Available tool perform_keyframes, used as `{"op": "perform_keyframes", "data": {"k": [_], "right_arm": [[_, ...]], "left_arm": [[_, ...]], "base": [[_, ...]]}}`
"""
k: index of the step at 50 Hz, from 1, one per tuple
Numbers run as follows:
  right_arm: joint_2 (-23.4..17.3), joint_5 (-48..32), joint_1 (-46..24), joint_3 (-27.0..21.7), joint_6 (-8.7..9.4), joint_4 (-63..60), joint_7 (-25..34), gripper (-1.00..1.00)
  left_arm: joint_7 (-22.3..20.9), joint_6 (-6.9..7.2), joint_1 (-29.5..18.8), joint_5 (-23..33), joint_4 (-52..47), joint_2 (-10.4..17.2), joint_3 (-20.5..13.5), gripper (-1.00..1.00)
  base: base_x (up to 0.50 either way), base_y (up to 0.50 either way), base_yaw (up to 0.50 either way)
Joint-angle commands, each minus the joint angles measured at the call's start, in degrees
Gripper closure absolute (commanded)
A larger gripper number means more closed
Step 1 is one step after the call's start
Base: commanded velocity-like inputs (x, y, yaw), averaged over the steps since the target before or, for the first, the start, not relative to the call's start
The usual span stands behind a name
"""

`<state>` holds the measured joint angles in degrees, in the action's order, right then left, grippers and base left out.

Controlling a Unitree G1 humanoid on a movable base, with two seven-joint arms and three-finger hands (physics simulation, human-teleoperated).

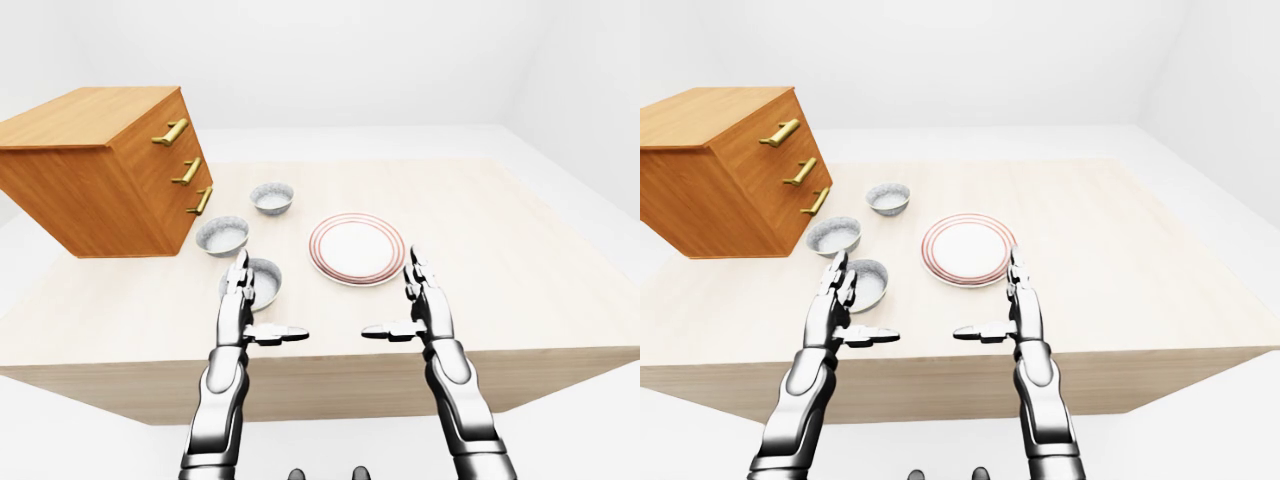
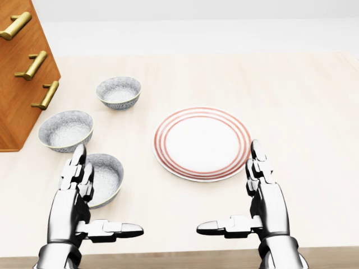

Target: Put the bowl at the front on the plate.

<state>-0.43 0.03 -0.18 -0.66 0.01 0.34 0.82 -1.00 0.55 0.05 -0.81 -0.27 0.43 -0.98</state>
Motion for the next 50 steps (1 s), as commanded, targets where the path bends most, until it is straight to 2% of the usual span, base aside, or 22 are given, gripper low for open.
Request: {"op": "perform_keyframes", "data": {"k": [1, 2, 4, 7, 10, 17, 18, 19, 20, 24, 26, 27, 31, 32, 33, 35, 37, 39, 40, 41, 48, 50], "right_arm": [[-0.6, -0.4, -0.4, -0.9, 0.01, 0.7, 1.2, -1.0], [-0.7, -0.5, -0.4, -1.0, -0.23, 1.0, 1.2, -1.0], [-0.7, -0.5, -0.7, -1.2, -0.9, 2.0, 1.2, -1.0], [-0.7, -0.7, -0.7, -1.0, -0.24, 1.3, 1.1, -1.0], [-0.7, -0.7, -0.7, -1.0, -0.44, 1.6, 1.2, -1.0], [-0.7, -0.9, -0.8, -1.1, -0.57, 1.8, 1.1, -1.0], [-0.7, -0.9, -0.9, -1.1, -0.7, 2.0, 1.1, -1.0], [-0.7, -0.9, -0.9, -1.1, -0.51, 1.9, 1.0, -1.0], [-0.7, -1.0, -0.9, -1.1, -0.49, 1.9, 1.0, -1.0], [-0.7, -0.9, -0.8, -1.2, -0.69, 2.1, 1.0, -1.0], [-0.8, -1.1, -0.9, -1.2, -0.46, 2.1, 0.9, -1.0], [-0.7, -1.1, -0.9, -1.1, -0.02, 1.7, 0.8, -1.0], [-0.8, -1.2, -0.9, -1.1, -0.58, 2.2, 0.8, -1.0], [-0.8, -1.3, -0.9, -1.1, -0.42, 2.0, 0.8, -1.0], [-0.8, -1.3, -0.8, -1.2, -0.51, 2.1, 0.7, -1.0], [-0.8, -1.4, -0.9, -1.2, -0.67, 2.4, 0.7, -1.0], [-0.8, -1.4, -0.9, -1.1, -0.3, 2.2, 0.7, -1.0], [-0.8, -1.5, -0.9, -1.1, -0.37, 2.3, 0.6, -1.0], [-0.7, -1.6, -0.8, -1.0, -0.06, 1.9, 0.5, -1.0], [-0.7, -1.7, -0.8, -1.0, -0.2, 2.0, 0.5, -1.0], [-0.8, -1.7, -1.1, -1.2, -0.71, 2.9, 0.5, -1.0], [-0.8, -1.8, -1.3, -1.1, -0.49, 2.9, 0.5, -1.0]], "left_arm": [[-1.7, 2.67, 1.0, -2.5, -3.3, 0.7, -2.1, -1.0], [-1.1, 4.43, 1.3, -3.4, -4.9, 0.5, -2.7, -1.0], [-0.2, 4.45, 1.5, -4.5, -6.6, 0.6, -3.7, -1.0], [1.3, 4.45, 3.5, -5.9, -11.3, 0.5, -5.0, -1.0], [3.1, 4.45, 4.4, -5.8, -12.8, 0.5, -6.4, -1.0], [9.9, 4.45, 6.0, -7.8, -17.6, 0.8, -13.2, -1.0], [11.6, 4.45, 6.1, -7.3, -17.6, 0.8, -14.5, -1.0], [12.1, 4.45, 6.7, -10.3, -19.5, 0.5, -16.7, -1.0], [13.4, 4.45, 7.6, -10.2, -21.1, 0.4, -17.9, -1.0], [13.9, 4.45, 10.3, -12.2, -22.6, -0.9, -23.4, -1.0], [15.9, 4.45, 11.2, -12.7, -22.2, -1.7, -26.5, -1.0], [16.0, 4.45, 11.8, -12.5, -22.0, -1.9, -27.2, -1.0], [16.3, 4.45, 14.9, -11.3, -22.0, -4.0, -30.4, -1.0], [17.3, 4.45, 15.4, -10.1, -22.3, -4.6, -31.0, -1.0], [19.7, 4.45, 16.2, -9.7, -21.6, -6.0, -33.5, -1.0], [18.6, 4.45, 17.1, -12.0, -21.7, -6.8, -35.4, -1.0], [16.9, 2.44, 17.6, -14.1, -20.9, -7.3, -37.8, -1.0], [17.6, 2.08, 17.4, -15.2, -20.4, -7.3, -39.6, -1.0], [18.2, 2.4, 17.2, -15.9, -19.5, -6.9, -40.8, -1.0], [18.9, 4.45, 16.9, -16.9, -18.9, -6.3, -41.6, -1.0], [20.8, 4.45, 16.0, -18.1, -15.8, -3.9, -44.6, -1.0], [19.3, 4.45, 16.6, -18.4, -16.1, -4.3, -45.1, -1.0]], "base": [[0.0, 0.0, 0.0], [0.0, 0.0, 0.0], [0.0, 0.0, 0.0], [0.0, 0.0, 0.0], [0.0, 0.0, 0.0], [0.0, 0.0, 0.0], [0.0, 0.0, 0.0], [0.0, 0.0, 0.0], [0.0, 0.0, 0.0], [0.0, 0.0, 0.0], [0.0, 0.0, 0.0], [0.0, 0.0, 0.0], [0.0, 0.0, 0.0], [0.0, 0.0, 0.0], [0.0, 0.0, 0.0], [0.0, 0.0, 0.0], [0.0, 0.0, 0.0], [0.0, 0.0, 0.0], [0.0, 0.0, 0.0], [0.0, 0.0, 0.0], [0.0, 0.0, 0.0], [0.0, 0.0, 0.0]]}}
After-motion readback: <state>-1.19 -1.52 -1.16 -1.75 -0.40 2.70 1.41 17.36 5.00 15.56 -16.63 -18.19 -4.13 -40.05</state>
